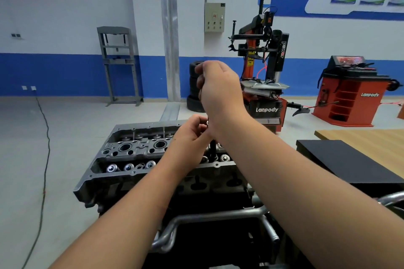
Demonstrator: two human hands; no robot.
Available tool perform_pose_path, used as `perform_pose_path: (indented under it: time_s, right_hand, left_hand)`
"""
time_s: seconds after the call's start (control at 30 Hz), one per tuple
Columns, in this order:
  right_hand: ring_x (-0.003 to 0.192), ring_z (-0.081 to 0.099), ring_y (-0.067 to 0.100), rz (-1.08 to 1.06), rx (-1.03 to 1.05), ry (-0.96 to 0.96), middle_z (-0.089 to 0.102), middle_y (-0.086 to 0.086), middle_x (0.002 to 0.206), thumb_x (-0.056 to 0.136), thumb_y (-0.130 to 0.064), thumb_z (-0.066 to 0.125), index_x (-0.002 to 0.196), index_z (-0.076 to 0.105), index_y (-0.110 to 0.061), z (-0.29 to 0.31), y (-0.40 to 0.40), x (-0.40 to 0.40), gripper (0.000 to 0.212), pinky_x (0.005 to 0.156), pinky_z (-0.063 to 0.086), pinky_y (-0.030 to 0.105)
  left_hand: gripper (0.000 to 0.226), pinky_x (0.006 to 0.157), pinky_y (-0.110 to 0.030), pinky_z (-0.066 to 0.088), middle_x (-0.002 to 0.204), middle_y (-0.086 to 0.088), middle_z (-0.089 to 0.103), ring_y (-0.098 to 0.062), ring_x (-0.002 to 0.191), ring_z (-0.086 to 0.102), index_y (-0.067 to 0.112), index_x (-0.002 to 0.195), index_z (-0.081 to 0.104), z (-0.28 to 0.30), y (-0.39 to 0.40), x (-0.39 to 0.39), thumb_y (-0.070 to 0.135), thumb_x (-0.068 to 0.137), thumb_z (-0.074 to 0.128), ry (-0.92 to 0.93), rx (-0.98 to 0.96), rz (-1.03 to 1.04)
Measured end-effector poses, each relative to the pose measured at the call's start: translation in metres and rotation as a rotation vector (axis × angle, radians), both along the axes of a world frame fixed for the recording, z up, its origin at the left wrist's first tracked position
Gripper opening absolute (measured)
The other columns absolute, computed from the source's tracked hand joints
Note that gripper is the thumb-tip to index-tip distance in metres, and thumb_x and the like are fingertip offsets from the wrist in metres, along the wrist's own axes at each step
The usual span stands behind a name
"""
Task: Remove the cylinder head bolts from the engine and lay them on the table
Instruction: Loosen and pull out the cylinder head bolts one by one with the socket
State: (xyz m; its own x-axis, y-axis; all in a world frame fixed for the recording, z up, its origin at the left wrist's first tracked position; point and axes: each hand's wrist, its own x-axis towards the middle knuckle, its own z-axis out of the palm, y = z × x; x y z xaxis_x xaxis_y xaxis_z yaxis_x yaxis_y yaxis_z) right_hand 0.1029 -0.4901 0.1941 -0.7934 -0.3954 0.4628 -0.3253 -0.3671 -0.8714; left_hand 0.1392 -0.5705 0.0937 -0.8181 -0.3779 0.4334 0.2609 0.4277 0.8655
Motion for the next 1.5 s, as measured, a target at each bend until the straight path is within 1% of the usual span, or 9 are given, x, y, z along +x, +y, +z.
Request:
perform_pose_path:
  time_s: [0.3, 0.47, 0.6, 0.73, 0.9, 1.0, 1.23, 1.4, 1.5]
  right_hand:
    - [0.043, 0.020, 0.013, 0.573, 0.111, -0.086, 0.026, -0.006, 0.046, 0.096, -0.029, 0.046, 0.056, 0.042, -0.021, 0.013, 0.024, -0.036, 0.041, 0.050, 0.016, 0.028]
    - [0.042, 0.031, 0.009, 0.208, -0.069, -0.061, 0.038, -0.007, 0.049, 0.097, -0.029, 0.052, 0.065, 0.050, -0.017, -0.004, 0.008, -0.015, 0.034, 0.046, 0.030, 0.024]
    - [0.048, 0.039, 0.001, -0.180, -0.133, 0.082, 0.043, -0.016, 0.049, 0.101, -0.038, 0.049, 0.071, 0.047, -0.017, -0.020, -0.007, 0.004, 0.037, 0.050, 0.036, 0.017]
    - [0.043, 0.033, 0.010, -0.013, -0.073, 0.030, 0.037, -0.008, 0.048, 0.084, -0.037, 0.049, 0.064, 0.046, -0.015, -0.007, -0.002, -0.007, 0.030, 0.044, 0.030, 0.025]
    - [0.047, 0.016, 0.016, 0.522, 0.152, -0.096, 0.024, -0.005, 0.047, 0.094, -0.038, 0.043, 0.056, 0.039, -0.019, 0.010, 0.019, -0.035, 0.043, 0.051, 0.013, 0.029]
    - [0.045, 0.019, 0.014, 0.453, 0.107, -0.116, 0.028, -0.005, 0.047, 0.096, -0.036, 0.047, 0.058, 0.044, -0.019, 0.006, 0.013, -0.028, 0.041, 0.046, 0.018, 0.025]
    - [0.046, 0.040, 0.005, -0.089, -0.096, 0.061, 0.043, -0.012, 0.049, 0.098, -0.033, 0.046, 0.072, 0.051, -0.015, -0.010, -0.008, 0.001, 0.032, 0.046, 0.036, 0.020]
    - [0.046, 0.024, 0.017, 0.426, 0.158, -0.017, 0.030, -0.005, 0.048, 0.090, -0.035, 0.044, 0.057, 0.041, -0.020, 0.010, 0.010, -0.028, 0.036, 0.048, 0.022, 0.027]
    - [0.049, 0.015, 0.015, 0.627, 0.177, -0.094, 0.024, -0.006, 0.047, 0.092, -0.038, 0.047, 0.056, 0.040, -0.020, 0.013, 0.021, -0.038, 0.041, 0.054, 0.011, 0.032]
  left_hand:
    - [0.028, 0.076, -0.036, 0.045, 0.106, 0.010, 0.077, -0.027, 0.094, 0.066, 0.061, 0.102, 0.069, 0.000, -0.001, 0.005, 0.041, 0.109, 0.049, -0.043, 0.073, -0.088]
    - [0.024, 0.065, -0.021, 0.044, 0.102, 0.011, 0.078, 0.004, 0.074, 0.067, 0.046, 0.104, 0.072, 0.001, -0.003, 0.005, 0.036, 0.109, 0.051, -0.047, 0.031, -0.059]
    - [0.041, 0.064, -0.018, 0.045, 0.076, 0.026, 0.070, 0.010, 0.067, 0.061, 0.053, 0.079, 0.071, 0.003, -0.002, 0.006, 0.026, 0.104, 0.054, -0.033, -0.017, -0.066]
    - [0.012, 0.079, -0.029, 0.052, 0.096, 0.016, 0.076, 0.001, 0.083, 0.070, 0.040, 0.104, 0.071, -0.001, -0.004, 0.003, 0.036, 0.104, 0.060, -0.009, 0.039, -0.059]
    - [0.020, 0.070, -0.027, 0.045, 0.100, 0.017, 0.075, -0.003, 0.076, 0.063, 0.044, 0.112, 0.069, -0.002, -0.003, 0.002, 0.041, 0.109, 0.049, -0.045, 0.019, -0.080]
    - [0.024, 0.071, -0.030, 0.048, 0.109, 0.014, 0.075, -0.007, 0.095, 0.071, 0.039, 0.116, 0.068, -0.002, -0.002, 0.005, 0.045, 0.105, 0.048, -0.036, 0.026, -0.101]
    - [0.020, 0.064, -0.024, 0.045, 0.073, 0.023, 0.069, 0.007, 0.061, 0.056, 0.057, 0.077, 0.068, 0.005, 0.001, 0.003, 0.063, 0.074, 0.050, -0.037, -0.030, -0.069]
    - [0.015, 0.058, -0.018, 0.047, 0.096, 0.008, 0.077, 0.001, 0.063, 0.061, 0.046, 0.097, 0.072, -0.002, -0.003, 0.002, 0.056, 0.093, 0.063, -0.003, 0.076, -0.068]
    - [0.020, 0.068, -0.031, 0.047, 0.105, 0.008, 0.077, -0.015, 0.092, 0.072, 0.051, 0.099, 0.072, -0.001, -0.003, 0.002, 0.055, 0.095, 0.052, -0.025, 0.070, -0.084]
